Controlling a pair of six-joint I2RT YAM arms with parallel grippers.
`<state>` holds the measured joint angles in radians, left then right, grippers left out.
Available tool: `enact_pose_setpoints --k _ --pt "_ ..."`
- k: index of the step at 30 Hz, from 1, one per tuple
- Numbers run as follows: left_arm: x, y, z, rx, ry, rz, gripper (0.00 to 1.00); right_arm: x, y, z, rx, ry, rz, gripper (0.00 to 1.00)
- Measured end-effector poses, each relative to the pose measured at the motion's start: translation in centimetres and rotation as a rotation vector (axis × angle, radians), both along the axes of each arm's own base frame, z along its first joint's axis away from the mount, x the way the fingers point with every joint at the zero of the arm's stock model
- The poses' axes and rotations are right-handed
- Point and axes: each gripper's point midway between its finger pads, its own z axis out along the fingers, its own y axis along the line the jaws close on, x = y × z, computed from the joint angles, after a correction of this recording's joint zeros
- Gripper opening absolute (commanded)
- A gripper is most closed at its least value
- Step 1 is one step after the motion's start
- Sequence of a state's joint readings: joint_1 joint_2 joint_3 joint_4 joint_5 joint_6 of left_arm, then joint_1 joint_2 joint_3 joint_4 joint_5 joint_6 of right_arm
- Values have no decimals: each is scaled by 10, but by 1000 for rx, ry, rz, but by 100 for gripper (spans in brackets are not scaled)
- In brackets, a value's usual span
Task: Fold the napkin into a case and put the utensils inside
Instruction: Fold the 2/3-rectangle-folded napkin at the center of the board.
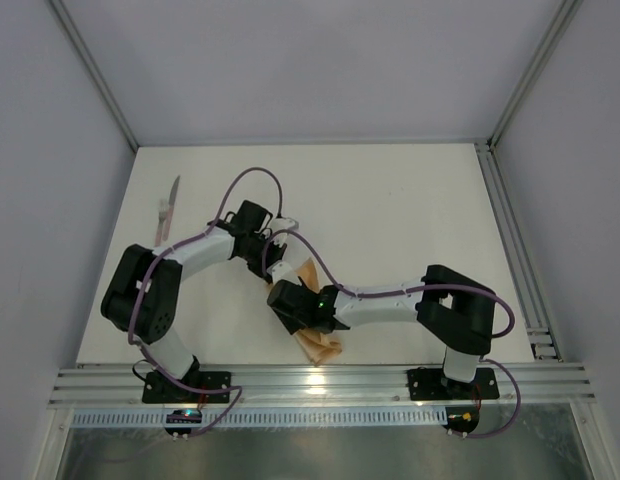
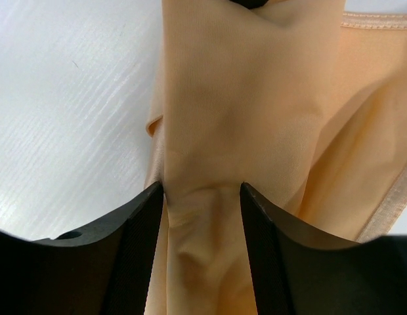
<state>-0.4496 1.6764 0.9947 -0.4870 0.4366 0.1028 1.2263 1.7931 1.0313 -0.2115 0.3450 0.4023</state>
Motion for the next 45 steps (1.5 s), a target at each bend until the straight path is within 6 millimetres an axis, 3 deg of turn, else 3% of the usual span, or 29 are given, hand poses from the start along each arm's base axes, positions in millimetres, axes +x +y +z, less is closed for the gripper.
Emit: enact_pose_setpoints --k 6,17,20,23,26,28,31,33,41,45 --pt "-2 4 -10 26 12 -1 0 0 -6 4 -58 -1 27 57" --pt "-1 6 -11 34 7 1 0 7 6 42 -15 -48 64 57" --pt "-1 6 -11 34 7 1 0 7 6 65 33 -67 61 57" --pt "-1 5 -11 34 6 1 0 10 1 101 129 -91 39 57" --pt "0 5 -11 33 6 2 0 27 -18 130 241 -85 -41 56" --pt "0 5 -11 33 5 2 0 47 -37 137 296 -75 -120 56" --pt "0 5 -11 33 5 2 0 78 -69 125 322 -50 -244 56" --pt "0 5 -11 33 5 2 0 87 -80 108 311 -8 -280 56" --pt "0 5 -11 33 5 2 0 103 -70 56 323 154 -266 56" --pt "0 5 -11 33 5 2 0 110 -63 33 311 208 -262 50"
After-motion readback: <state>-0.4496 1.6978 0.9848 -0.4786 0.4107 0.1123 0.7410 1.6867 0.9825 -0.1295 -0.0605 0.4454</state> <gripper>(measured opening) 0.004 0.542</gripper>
